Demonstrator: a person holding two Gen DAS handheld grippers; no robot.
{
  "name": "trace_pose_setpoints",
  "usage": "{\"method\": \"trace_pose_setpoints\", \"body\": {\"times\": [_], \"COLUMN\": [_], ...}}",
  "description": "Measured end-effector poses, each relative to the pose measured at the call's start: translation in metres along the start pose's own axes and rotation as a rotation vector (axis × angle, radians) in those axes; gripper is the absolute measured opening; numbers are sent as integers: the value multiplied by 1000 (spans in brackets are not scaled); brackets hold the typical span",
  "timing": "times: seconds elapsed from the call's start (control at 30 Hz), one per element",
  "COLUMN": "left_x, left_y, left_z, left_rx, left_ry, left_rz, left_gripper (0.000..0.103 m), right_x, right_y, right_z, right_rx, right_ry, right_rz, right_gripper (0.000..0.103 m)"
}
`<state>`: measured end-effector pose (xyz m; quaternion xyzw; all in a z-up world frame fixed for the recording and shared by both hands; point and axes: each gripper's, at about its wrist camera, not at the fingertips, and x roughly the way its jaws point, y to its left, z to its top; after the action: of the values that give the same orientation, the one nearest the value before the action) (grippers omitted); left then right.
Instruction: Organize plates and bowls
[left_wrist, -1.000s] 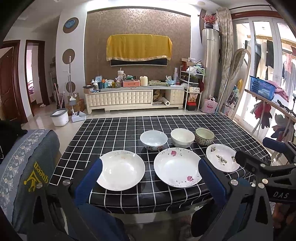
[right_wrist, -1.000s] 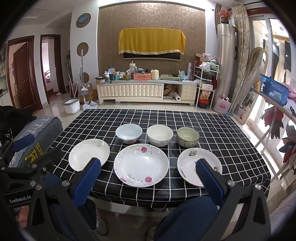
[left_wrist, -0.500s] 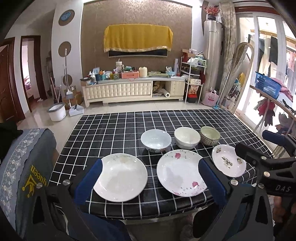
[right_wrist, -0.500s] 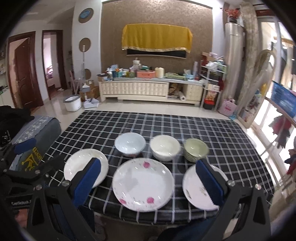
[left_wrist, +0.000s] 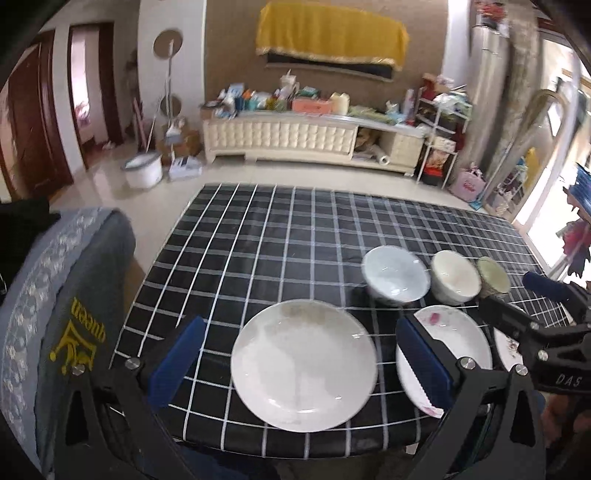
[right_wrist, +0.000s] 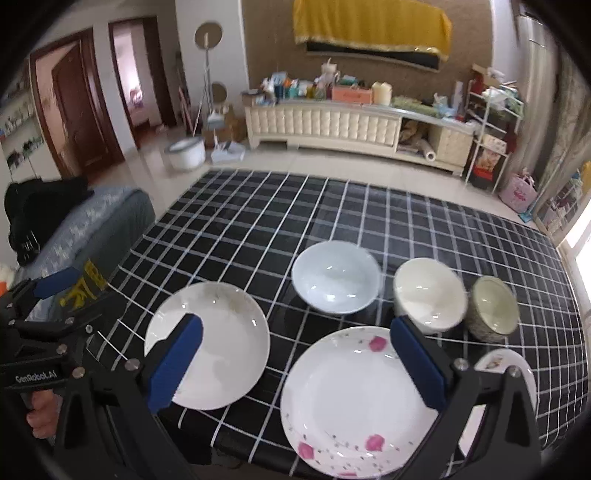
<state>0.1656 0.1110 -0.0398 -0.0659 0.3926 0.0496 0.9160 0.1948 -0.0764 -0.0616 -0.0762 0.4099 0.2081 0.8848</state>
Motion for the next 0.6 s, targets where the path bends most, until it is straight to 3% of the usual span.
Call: {"method": "trace_pose_setpoints", "body": {"times": [0.07,0.17,0.3,0.43,0.6], "left_x": [16,42,77,107,130], "left_y": [10,24,39,54,73], "left_z": [-3,-13,-30,-46,-57], "left_rx": [-17,-36,-70,-86,-125], "left_ry": [32,89,174,252,316], "left_rz": [11,41,52,47,58], "left_gripper": [103,101,76,63,38], "right_x": [21,53,85,106,128], "right_y": [8,17,26,28,33], "right_z": [-1,-8,-18,-23,-24], "right_rx": [-18,-17,-21,-30,-39], "right_ry": [42,123,209,263,301], "right_rz": [28,52,63,37,35], "right_gripper": [98,85,72,62,54]}}
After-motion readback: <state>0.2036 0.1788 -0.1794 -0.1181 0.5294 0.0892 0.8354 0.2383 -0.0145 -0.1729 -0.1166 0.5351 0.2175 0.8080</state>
